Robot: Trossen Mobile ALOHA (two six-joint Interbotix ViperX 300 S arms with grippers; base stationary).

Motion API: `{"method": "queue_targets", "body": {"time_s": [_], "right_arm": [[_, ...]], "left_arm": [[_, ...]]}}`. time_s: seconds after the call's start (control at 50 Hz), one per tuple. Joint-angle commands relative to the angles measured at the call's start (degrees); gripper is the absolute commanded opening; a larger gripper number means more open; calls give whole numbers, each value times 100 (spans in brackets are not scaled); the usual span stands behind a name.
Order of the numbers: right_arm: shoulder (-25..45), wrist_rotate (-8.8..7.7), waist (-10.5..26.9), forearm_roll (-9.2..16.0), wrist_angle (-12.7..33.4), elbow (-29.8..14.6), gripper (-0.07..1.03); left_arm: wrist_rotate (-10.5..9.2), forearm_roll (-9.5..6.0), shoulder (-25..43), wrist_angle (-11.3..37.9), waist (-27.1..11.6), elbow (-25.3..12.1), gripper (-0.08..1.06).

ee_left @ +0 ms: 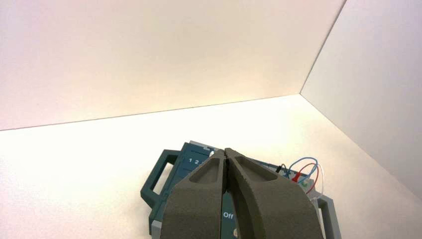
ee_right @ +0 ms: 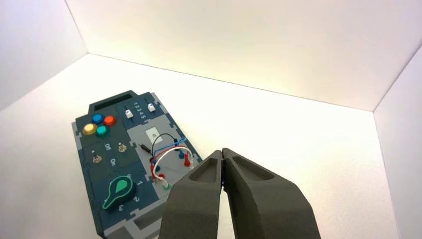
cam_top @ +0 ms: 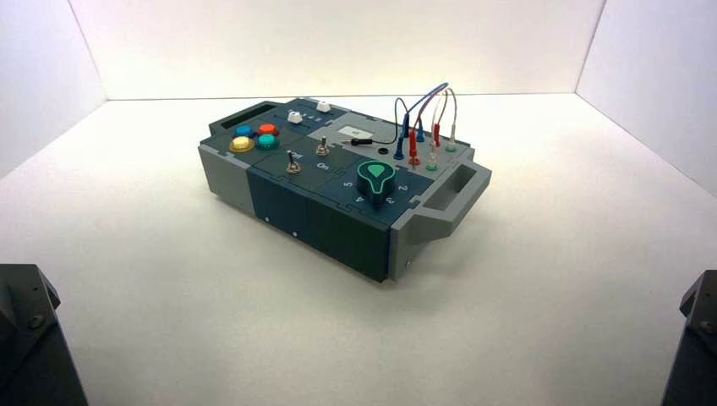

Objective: Push the yellow button with the right gripper.

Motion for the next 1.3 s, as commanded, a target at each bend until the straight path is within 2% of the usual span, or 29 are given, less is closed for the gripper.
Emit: {"method": "queue_targets", "body": {"time_s": [0.02,0.46,0.6,0.74,0.92,1.12,1.3], "right_arm": [[88,18,9,26,9,-70,-2],[114,9,9,114,-18,-79,-2],[360,0,97,316,26,-114,-2],[1125,0,501,492,70,-211,-2],[2514,9,1151,686,-290,-457,-2],[4175,-9,1731,686,-378,-1450,-2],[5326,-9,1969,712,-378,-2373,-2]], "left_arm": [[-35,-9,18,-26,26,-62,-3],[-44,-9,-26,-35,18,-44,-3],[-35,-9,-70,-35,18,-35,-3],[-35,-9,-70,-53,26,-44,-3],[-35,-9,-79,-62,18,-62,-3],[-26,9,-105,-70,26,-70,-3],[-26,9,-220,-62,26,-62,-3]]}}
